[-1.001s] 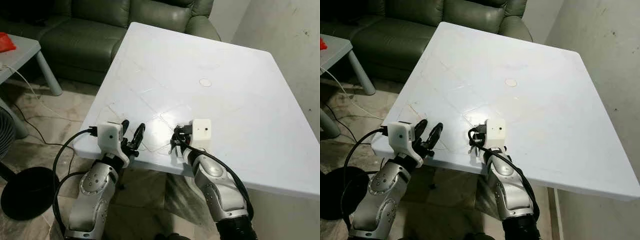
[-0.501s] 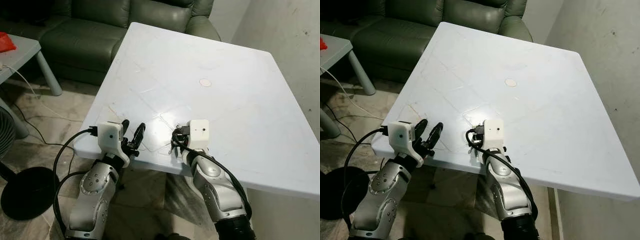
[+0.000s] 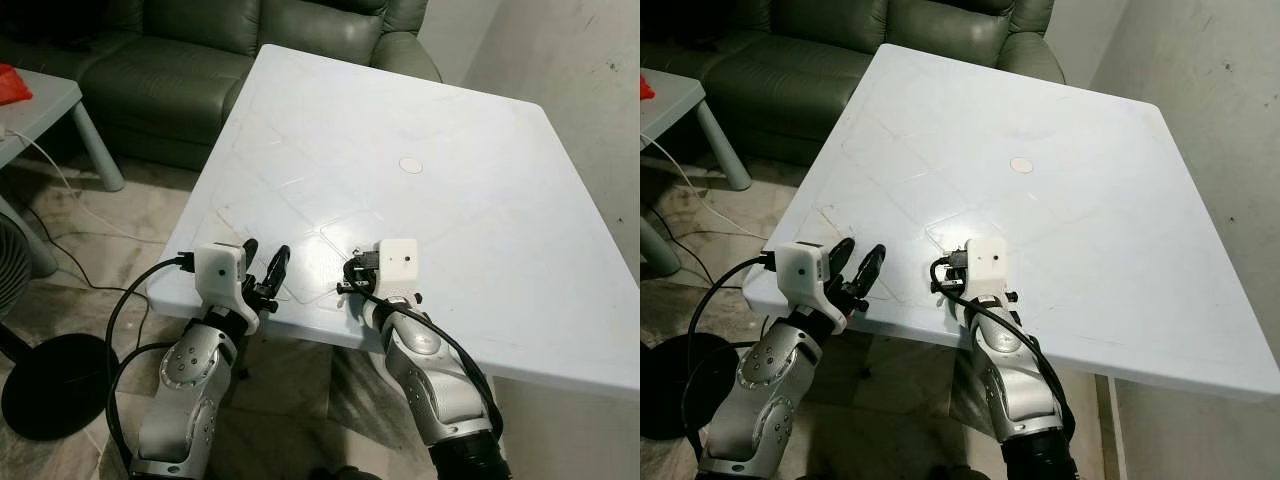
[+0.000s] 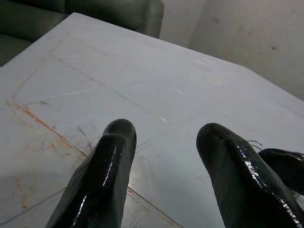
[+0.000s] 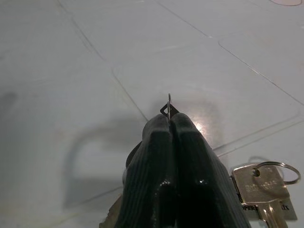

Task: Hang keys on a hook

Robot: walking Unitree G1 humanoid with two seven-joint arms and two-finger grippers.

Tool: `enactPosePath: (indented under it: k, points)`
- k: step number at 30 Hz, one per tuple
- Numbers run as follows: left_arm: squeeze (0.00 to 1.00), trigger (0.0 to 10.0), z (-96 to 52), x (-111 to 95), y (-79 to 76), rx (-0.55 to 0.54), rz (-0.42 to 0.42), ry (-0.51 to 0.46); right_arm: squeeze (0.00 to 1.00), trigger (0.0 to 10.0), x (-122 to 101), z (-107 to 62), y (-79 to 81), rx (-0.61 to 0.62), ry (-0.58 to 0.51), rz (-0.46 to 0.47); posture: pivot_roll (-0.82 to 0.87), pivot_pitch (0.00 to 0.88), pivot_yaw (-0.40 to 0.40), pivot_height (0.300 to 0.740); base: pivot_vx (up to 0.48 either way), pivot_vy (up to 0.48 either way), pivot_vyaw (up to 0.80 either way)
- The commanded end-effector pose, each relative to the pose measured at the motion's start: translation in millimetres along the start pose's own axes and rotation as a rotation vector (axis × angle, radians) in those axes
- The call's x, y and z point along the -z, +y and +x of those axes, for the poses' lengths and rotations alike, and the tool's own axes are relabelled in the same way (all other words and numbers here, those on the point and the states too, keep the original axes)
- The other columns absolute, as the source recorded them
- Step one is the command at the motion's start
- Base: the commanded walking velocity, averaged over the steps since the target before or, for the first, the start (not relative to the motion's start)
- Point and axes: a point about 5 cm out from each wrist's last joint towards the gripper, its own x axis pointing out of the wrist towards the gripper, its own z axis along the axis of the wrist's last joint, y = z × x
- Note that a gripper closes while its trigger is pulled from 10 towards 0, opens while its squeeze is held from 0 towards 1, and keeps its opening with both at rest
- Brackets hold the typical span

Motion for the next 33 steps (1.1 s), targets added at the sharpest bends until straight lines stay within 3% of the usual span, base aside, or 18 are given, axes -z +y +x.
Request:
enactPosePath:
  k: [1,4,7,8,10,14,17,21,23,24,25,26,33]
  points:
    - [0.0,10.0,1.9,-1.4,-0.8,-0.002,-0.001,0.0,0.0,0.0,13.0,-4.2,9.9,0.005,0.034,0.015,-0.02,0.162,-0.15,0.724,0.0,0.0,0.0]
    - [0.0,10.0,2.3,-1.6,-0.1,-0.003,0.002,-0.001,0.0,0.0,9.6,-4.1,9.3,0.021,-0.001,0.03,-0.02,0.158,-0.147,0.724,0.0,0.0,0.0]
    - [0.0,10.0,6.6,-4.9,2.1,-0.005,0.005,-0.012,0.0,0.0,-7.6,-7.8,5.4,-0.03,-0.14,0.093,-0.04,0.142,-0.137,0.724,0.0,0.0,0.0]
    - [0.0,10.0,6.6,-4.9,2.1,-0.005,0.005,-0.012,0.0,0.0,-7.6,-7.8,5.4,-0.03,-0.14,0.093,-0.04,0.142,-0.137,0.724,0.0,0.0,0.0]
    - [0.0,10.0,9.7,-7.2,4.4,-0.007,0.012,-0.019,0.0,0.0,-15.6,-9.7,-2.2,-0.026,-0.212,0.072,-0.04,0.138,-0.133,0.724,0.0,0.0,0.0]
    - [0.0,10.0,17.3,-15.7,13.2,-0.033,-0.007,-0.048,0.0,0.0,-24.3,-12.2,-18.9,-0.043,-0.246,0.108,-0.05,0.115,-0.119,0.724,0.0,0.0,0.0]
    - [0.0,10.0,25.0,-25.3,25.8,-0.079,-0.003,-0.061,0.0,0.0,-31.5,-13.0,-38.2,0.016,-0.291,0.012,-0.06,0.098,-0.107,0.724,0.0,0.0,0.0]
    - [0.0,10.0,33.0,-36.2,45.8,-0.147,0.003,-0.073,0.0,0.6,-39.0,-14.7,-57.5,0.083,-0.326,-0.04,-0.08,0.072,-0.095,0.724,0.0,0.0,0.0]
    - [0.0,10.0,38.2,-49.1,62.9,-0.193,-0.005,-0.096,0.0,1.7,-54.2,-15.1,-75.9,0.131,-0.377,-0.08,-0.08,0.051,-0.093,0.724,0.0,0.0,0.0]
    - [0.0,10.0,39.1,-52.2,67.5,-0.202,0.007,-0.1,0.0,4.9,-58.8,-14.9,-80.4,0.141,-0.388,-0.09,-0.08,0.051,-0.093,0.724,0.0,0.0,0.0]
    - [0.0,10.0,39.5,-53.6,69.8,-0.205,0.016,-0.102,0.0,4.9,-61.2,-14.6,-82.6,0.145,-0.393,-0.095,-0.08,0.051,-0.093,0.724,0.0,0.0,0.0]
    - [0.0,10.0,40.9,-58.1,76.1,-0.224,0.024,-0.113,0.0,10.0,-68.1,-12.9,-89.6,0.16,-0.405,-0.086,-0.09,0.041,-0.088,0.724,0.0,0.0,0.0]
    - [0.0,10.0,45.1,-68.8,77.8,-0.223,0.007,-0.153,0.0,10.0,-81.8,-12.2,-93.6,0.094,-0.461,-0.014,-0.1,0.005,-0.073,0.724,0.0,0.0,0.0]
